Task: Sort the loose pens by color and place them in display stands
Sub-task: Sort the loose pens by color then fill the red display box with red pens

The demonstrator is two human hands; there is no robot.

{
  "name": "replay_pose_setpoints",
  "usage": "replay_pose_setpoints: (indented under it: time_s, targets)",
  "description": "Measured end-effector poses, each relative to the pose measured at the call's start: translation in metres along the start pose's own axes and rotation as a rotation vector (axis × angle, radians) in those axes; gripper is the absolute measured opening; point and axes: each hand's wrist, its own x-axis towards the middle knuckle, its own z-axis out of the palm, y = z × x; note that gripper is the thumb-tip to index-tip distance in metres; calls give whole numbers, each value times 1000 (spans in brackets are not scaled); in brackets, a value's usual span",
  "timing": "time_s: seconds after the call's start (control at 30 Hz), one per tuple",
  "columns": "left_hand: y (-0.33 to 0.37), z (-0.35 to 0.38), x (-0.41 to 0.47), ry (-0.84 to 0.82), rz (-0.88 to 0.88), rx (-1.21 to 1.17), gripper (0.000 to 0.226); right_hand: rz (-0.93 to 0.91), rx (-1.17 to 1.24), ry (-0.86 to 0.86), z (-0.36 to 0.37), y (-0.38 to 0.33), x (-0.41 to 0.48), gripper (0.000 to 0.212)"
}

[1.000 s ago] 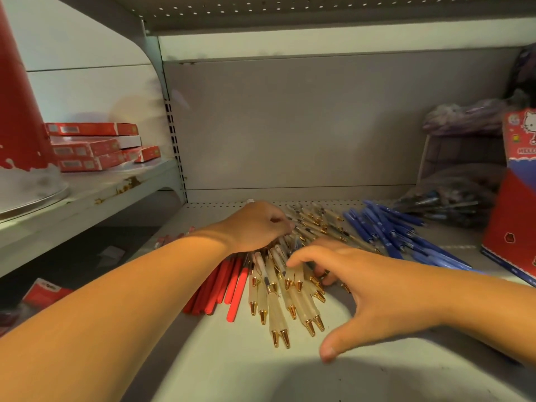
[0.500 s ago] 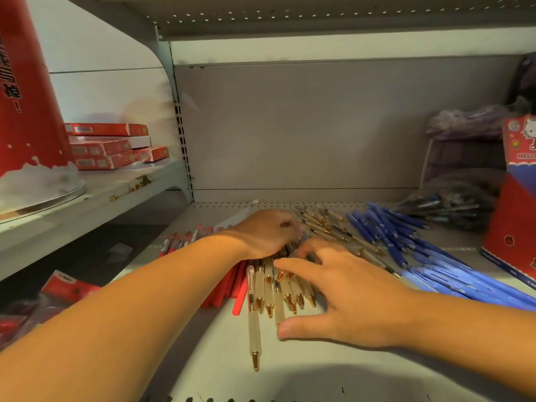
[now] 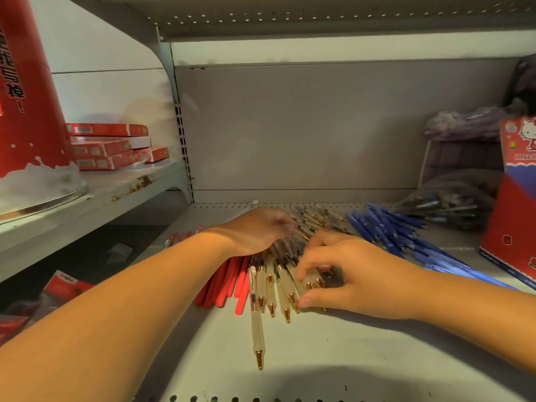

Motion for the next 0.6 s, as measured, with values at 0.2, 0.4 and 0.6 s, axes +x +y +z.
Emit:
replay_pose_setpoints:
  time_s: [0.2, 0.4, 0.6]
  targets:
    - [2, -4, -4, -46, 4, 13, 32, -24, -145, -39, -6, -4, -5, 58]
    - [0, -7, -11, -116, -3, -33, 34, -300, -169, -9, 8, -46, 4, 59]
    - [-3, -9, -9, -103, 9, -63, 39, -323, -200, -85, 22, -60, 16, 49]
